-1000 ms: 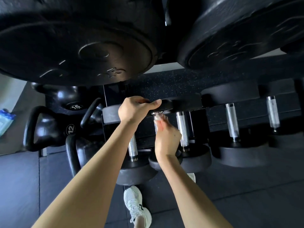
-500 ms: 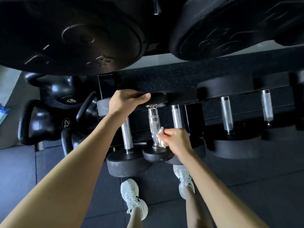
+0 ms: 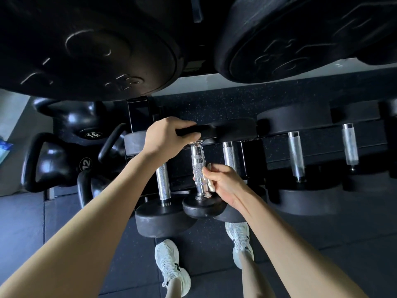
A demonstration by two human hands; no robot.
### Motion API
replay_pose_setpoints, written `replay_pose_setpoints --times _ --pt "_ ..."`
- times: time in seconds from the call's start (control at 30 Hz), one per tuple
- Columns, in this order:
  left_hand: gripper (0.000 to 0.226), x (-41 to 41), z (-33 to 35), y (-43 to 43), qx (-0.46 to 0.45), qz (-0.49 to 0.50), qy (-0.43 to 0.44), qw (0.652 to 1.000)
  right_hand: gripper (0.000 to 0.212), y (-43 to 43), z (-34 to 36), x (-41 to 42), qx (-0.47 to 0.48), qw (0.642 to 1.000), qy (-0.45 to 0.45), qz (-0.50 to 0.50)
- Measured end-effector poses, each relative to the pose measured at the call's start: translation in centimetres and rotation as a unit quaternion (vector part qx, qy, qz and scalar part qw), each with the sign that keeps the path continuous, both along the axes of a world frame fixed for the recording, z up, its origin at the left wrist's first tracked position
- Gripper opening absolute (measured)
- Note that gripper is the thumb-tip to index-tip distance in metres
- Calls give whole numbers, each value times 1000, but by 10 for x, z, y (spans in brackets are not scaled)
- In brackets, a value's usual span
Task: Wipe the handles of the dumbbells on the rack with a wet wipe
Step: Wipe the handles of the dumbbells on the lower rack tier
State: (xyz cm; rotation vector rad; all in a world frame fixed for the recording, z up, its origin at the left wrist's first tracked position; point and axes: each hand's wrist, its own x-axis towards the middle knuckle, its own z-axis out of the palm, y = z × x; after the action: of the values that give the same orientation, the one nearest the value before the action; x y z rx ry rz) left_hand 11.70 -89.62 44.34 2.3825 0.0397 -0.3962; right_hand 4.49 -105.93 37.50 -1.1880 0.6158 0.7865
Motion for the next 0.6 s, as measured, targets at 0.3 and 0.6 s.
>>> replay_pose_setpoints --times 0.3,0.6 --pt "36 -4 -3 17 -83 51 67 993 46 35 8 -17 -255 959 -121 -36" --pt "39 -8 -12 5 -72 114 20 991 36 48 20 -6 -326 931 -126 -110"
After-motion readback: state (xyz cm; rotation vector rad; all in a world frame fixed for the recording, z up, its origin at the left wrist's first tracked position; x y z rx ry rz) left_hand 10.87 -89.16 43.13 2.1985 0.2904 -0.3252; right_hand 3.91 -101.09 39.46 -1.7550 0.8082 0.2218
